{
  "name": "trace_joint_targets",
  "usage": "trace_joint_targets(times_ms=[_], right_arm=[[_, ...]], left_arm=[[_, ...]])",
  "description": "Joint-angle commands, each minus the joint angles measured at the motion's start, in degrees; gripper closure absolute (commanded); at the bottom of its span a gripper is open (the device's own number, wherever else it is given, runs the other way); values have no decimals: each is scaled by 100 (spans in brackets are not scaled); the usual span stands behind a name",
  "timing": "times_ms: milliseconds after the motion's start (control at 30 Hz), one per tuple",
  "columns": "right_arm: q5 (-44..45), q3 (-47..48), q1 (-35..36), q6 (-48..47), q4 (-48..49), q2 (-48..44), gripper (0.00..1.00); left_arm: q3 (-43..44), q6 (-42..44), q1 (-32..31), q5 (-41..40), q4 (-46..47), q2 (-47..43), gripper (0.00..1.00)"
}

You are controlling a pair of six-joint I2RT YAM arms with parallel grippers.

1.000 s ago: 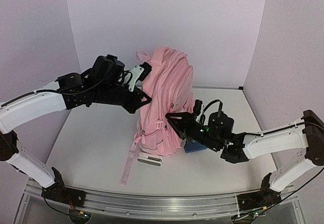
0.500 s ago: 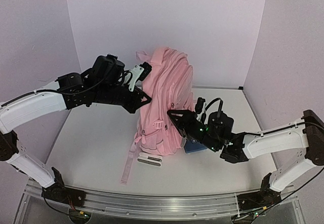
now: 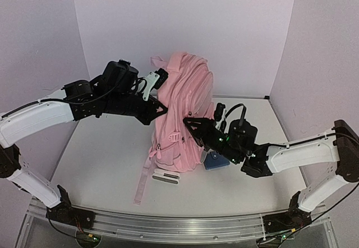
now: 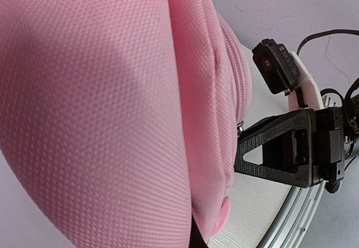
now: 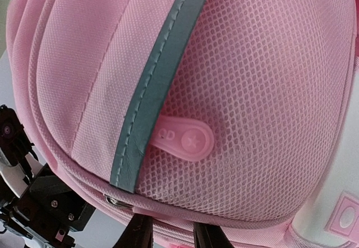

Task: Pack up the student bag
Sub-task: Unzip the student bag at the center of the board.

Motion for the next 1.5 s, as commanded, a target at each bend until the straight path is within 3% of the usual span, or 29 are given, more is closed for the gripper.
trace_joint_targets(times_ms=[0,333,767,1033,1233,1467], right_arm=[[404,249,-174,-173,608,43,76],[339,532,-174,-980,958,-293,85],[831,923,-171,-1553,898,-605,86],[1122,1123,-327,-1960,264,-888,85],[763,1528,-715,-2064,-335,-1072,86],[-200,2070,-1230,-1356,-846,-835,93]], left_arm=[[290,141,-33,176,-44,-14,100],[349,198,-31,123,-92,47,100],[201,75,-32,167,-172,-11,100],[60,50,-29,93,-212,-53,100],[-82,46,-28,27,-193,-167,100],[-240,482,-25,-45,-271,-147,100]])
